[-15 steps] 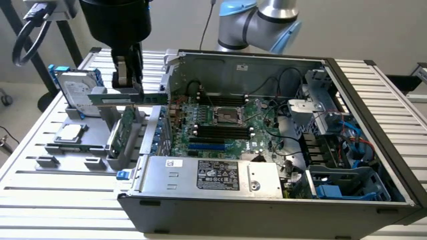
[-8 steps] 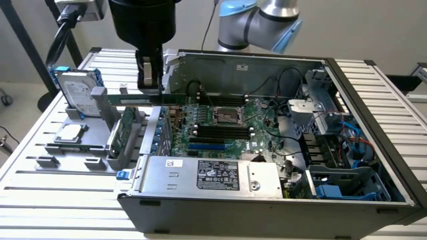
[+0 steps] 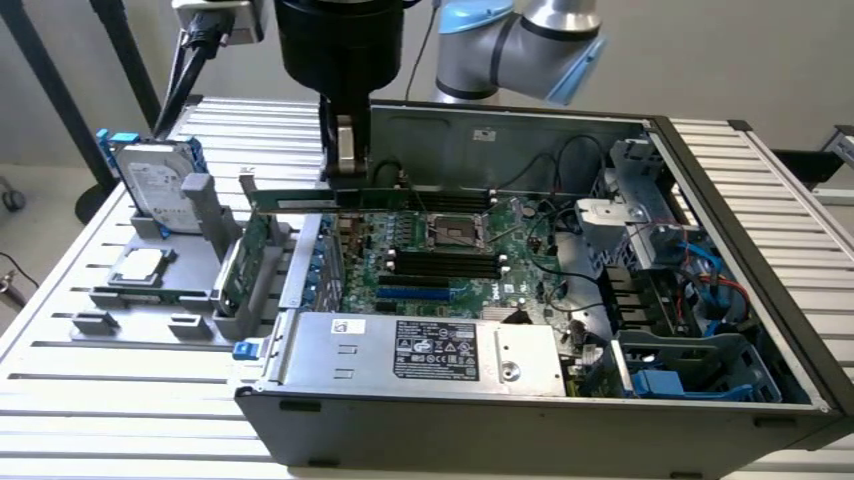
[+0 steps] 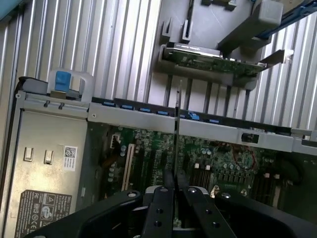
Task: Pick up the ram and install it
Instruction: 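Pick up the ram and move it above insertion slot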
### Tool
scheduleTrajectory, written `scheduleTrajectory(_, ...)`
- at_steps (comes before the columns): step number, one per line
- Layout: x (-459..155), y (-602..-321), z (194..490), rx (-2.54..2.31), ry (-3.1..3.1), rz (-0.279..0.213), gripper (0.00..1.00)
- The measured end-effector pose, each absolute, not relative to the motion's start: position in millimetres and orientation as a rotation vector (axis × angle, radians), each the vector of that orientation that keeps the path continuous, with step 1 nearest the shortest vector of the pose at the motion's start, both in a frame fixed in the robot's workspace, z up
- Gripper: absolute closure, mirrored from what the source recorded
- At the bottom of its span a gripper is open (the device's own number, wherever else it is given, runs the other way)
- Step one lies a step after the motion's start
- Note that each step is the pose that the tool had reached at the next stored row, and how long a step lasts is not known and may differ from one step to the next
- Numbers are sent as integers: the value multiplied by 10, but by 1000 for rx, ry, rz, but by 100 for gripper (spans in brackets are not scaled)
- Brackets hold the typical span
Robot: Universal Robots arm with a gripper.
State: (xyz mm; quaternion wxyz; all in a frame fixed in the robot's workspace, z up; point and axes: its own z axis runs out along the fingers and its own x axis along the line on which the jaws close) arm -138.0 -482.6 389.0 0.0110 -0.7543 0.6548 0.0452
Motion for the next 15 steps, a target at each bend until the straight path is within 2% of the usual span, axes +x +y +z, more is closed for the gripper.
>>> scheduleTrajectory(15, -736, -4762, 3885, -2355, 2044, 139, 87)
